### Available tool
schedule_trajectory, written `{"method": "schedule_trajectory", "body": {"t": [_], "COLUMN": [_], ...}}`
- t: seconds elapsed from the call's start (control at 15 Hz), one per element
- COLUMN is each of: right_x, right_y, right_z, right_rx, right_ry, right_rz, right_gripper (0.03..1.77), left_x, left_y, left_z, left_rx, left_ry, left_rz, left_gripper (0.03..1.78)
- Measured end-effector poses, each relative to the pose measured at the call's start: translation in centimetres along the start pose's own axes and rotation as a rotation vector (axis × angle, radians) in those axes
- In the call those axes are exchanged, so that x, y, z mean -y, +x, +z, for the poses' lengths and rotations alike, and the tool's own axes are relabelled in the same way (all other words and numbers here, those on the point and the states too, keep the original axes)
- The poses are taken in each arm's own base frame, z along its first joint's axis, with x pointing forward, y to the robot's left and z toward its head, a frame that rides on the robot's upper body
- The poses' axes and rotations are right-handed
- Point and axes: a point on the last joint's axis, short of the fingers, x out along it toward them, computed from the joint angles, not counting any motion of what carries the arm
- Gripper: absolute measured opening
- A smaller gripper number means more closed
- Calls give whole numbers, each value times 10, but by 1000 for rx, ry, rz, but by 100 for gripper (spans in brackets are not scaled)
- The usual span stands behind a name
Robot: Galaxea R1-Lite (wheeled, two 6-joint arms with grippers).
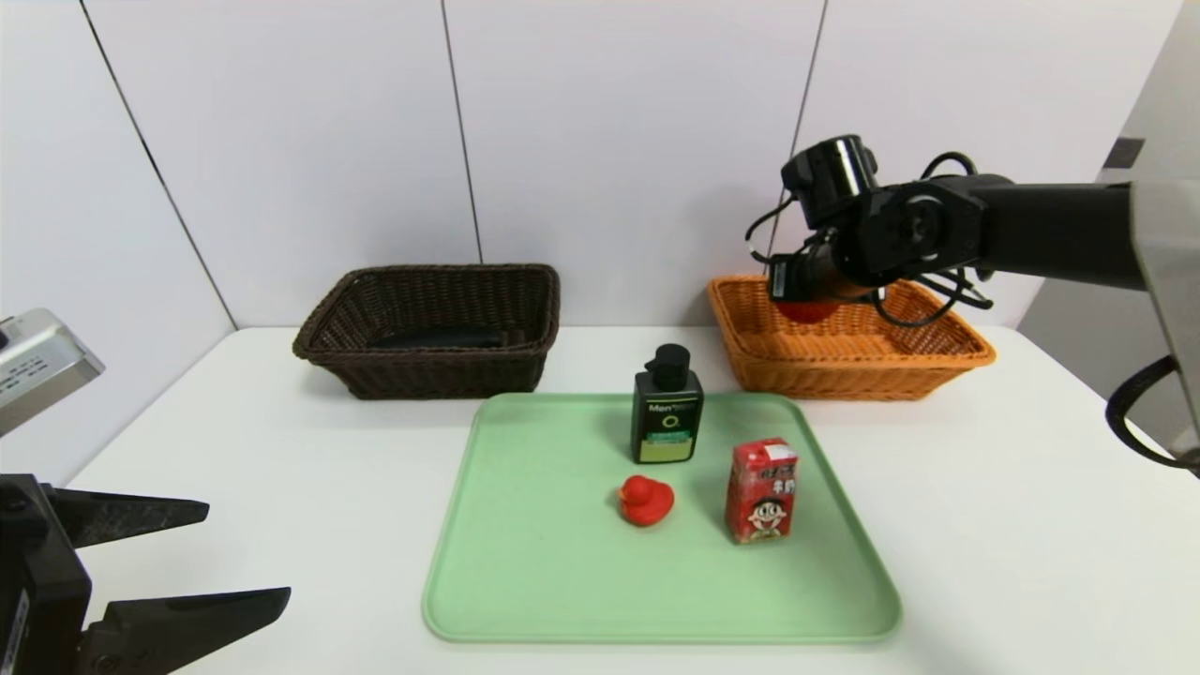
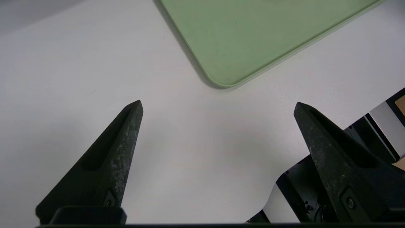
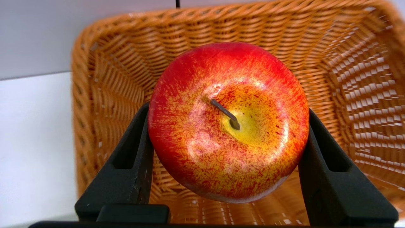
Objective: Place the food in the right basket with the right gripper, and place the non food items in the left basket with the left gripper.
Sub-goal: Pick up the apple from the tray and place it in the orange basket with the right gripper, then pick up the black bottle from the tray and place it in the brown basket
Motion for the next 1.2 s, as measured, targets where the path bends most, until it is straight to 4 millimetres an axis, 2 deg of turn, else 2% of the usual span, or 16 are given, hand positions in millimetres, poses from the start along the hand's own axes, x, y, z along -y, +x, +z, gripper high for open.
{"method": "schedule_trajectory", "body": {"t": [0.13, 0.27, 0.6, 0.93, 1.2], "right_x": [-4, -8, -13, -7, 7], "right_y": [18, 28, 32, 16, -21], "right_z": [-5, -11, -17, -7, 10], "right_rx": [8, -8, -31, -16, 5], "right_ry": [6, -2, -20, -42, -49], "right_rz": [10, 22, 51, 60, 66], "right_gripper": [123, 125, 148, 159, 164], "left_x": [0, 0, 0, 0, 0], "left_y": [0, 0, 0, 0, 0], "left_z": [0, 0, 0, 1, 3], "left_rx": [-1, 1, 1, 7, 28], "left_ry": [1, 1, 1, 2, 5], "left_rz": [0, 0, 0, 0, 0], "left_gripper": [169, 169, 169, 169, 169]}}
